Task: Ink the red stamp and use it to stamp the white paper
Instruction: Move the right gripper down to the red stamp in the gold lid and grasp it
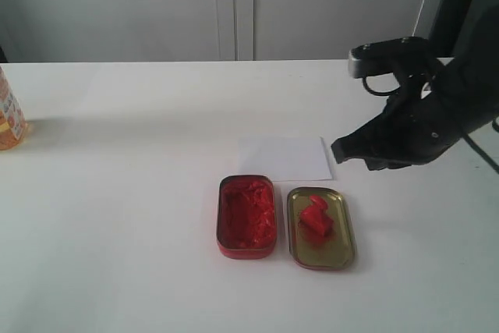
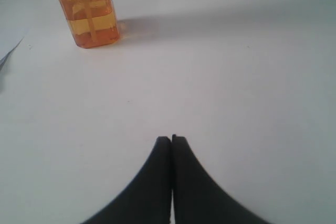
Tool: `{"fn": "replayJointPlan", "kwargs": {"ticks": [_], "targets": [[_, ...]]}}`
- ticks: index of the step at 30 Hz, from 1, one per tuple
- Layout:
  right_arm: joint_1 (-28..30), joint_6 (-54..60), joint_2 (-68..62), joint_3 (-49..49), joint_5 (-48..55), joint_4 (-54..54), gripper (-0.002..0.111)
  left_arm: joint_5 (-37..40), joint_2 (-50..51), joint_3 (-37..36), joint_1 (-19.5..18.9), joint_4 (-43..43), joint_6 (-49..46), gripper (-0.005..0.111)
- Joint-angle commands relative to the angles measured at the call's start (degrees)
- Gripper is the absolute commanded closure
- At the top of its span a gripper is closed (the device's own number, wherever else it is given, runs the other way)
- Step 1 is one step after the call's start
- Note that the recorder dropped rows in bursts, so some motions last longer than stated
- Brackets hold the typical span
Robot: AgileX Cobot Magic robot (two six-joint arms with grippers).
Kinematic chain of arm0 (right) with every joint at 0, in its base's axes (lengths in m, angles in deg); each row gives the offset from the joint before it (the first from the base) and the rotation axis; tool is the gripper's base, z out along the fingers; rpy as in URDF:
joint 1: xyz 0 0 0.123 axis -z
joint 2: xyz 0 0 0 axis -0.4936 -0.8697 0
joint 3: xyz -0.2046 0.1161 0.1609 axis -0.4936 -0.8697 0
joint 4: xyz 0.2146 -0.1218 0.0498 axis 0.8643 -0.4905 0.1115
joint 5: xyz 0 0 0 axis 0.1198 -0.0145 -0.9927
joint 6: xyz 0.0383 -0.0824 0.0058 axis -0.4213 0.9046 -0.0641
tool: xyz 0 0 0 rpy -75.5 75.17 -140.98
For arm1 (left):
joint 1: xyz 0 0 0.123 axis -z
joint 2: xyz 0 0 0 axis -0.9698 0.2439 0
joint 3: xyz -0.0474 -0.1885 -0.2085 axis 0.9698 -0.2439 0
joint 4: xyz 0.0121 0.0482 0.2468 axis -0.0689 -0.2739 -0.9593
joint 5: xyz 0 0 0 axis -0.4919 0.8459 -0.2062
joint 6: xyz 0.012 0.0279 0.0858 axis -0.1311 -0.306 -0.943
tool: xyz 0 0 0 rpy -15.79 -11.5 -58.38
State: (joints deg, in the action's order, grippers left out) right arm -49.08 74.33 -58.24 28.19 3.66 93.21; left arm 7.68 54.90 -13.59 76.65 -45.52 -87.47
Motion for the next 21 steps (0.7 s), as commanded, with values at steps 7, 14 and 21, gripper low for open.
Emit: {"fn": "replayJointPlan", "kwargs": {"ticks": [7,14,21], "targets": [[-5.2,3.6,-6.8,5.9,3.8,-0.1,0.108,-0.2,-0.1,-0.2,-0.1,0.0,0.2,0.107],[-7.8,7.1,-11.0,8.7,4.7,-0.1,0.106,-0.2,-0.1,-0.2,-0.1,0.0,0.2,0.107],[-8.5,8.9,-14.1,9.2,4.1,-0.5,0.083,-0.2,-0.1,-0.2,-0.1,0.0,0.2,0.107]]}}
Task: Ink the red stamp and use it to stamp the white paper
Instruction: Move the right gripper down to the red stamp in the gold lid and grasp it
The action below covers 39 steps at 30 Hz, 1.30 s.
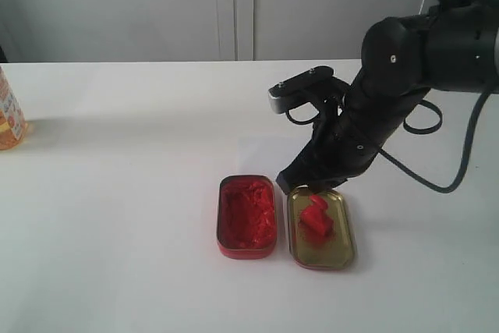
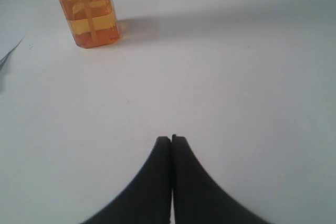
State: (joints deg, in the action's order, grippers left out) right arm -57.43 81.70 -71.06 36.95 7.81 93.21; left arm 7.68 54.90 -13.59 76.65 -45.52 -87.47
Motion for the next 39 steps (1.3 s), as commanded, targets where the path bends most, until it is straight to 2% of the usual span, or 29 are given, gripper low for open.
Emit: {"fn": "replayJointPlan", "kwargs": {"ticks": [1,19,39], "targets": [[-0.1,1.9,-1.7,0.4,0.0,-0.5,0.081,-0.2,-0.1,-0.2,-0.1,0.0,0.2,0.107],[-0.1,3.3,-7.8,0.4,-4.3,-3.1,0.081,-0.2,-0.1,-0.2,-0.1,0.0,0.2,0.107],[-0.1,3.3,-10.1,0.4,-3.8,-3.1,0.083,-0.2,-0.1,-0.2,-0.1,0.0,0.2,0.107]]}}
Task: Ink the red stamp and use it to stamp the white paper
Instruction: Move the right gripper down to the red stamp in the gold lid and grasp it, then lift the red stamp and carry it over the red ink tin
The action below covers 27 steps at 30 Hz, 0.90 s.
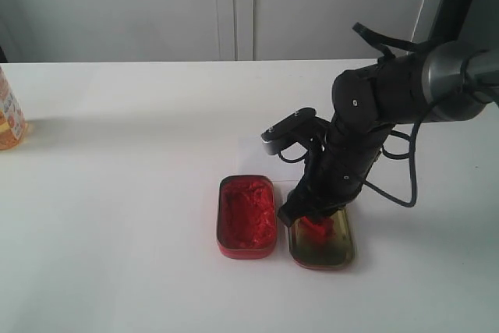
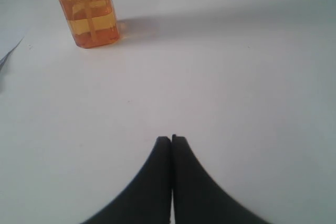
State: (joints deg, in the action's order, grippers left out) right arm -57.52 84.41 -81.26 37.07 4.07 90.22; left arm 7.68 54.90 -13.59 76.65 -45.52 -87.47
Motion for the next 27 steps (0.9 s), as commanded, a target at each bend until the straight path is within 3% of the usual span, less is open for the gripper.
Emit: {"fn": "replayJointPlan", "kwargs": {"ticks": [1,6,27], "targets": [[0.0,0.6,0.1,0.3,-0.1,-0.1,0.086,-0.2,-0.1,-0.2,-0.1,0.0,0.2,0.107],[0.0,0.4,0.1,0.3,-0.3,-0.1,0.108,-0.2,-0.1,-0.2,-0.1,0.0,0.2,0.107],[0.0,-5.3,6.7,1.6,1.5,0.3,0.108,-0.2,-0.1,-0.2,-0.1,0.0,0.2,0.107]]}}
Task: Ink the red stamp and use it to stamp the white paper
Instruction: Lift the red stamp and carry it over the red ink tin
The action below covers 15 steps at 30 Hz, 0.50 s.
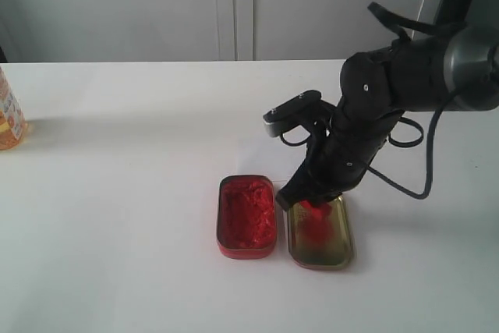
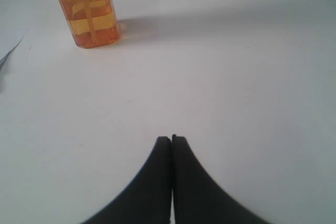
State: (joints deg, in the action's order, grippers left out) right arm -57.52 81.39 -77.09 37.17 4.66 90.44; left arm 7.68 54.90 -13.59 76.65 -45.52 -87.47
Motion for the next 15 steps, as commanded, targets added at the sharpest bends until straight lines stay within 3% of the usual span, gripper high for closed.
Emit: {"fn": "replayJointPlan", "kwargs": {"ticks": [1,15], "targets": [[0.0,-3.2,3.1,2.0,1.6,0.1,0.108,-0.2,-0.1,-0.2,-0.1,0.0,0.2,0.107],[-9.0,-11.6,1.6,8.9,4.6,-0.1,0.108,-0.2,-0.1,-0.2,-0.1,0.0,0.2,0.107]]}}
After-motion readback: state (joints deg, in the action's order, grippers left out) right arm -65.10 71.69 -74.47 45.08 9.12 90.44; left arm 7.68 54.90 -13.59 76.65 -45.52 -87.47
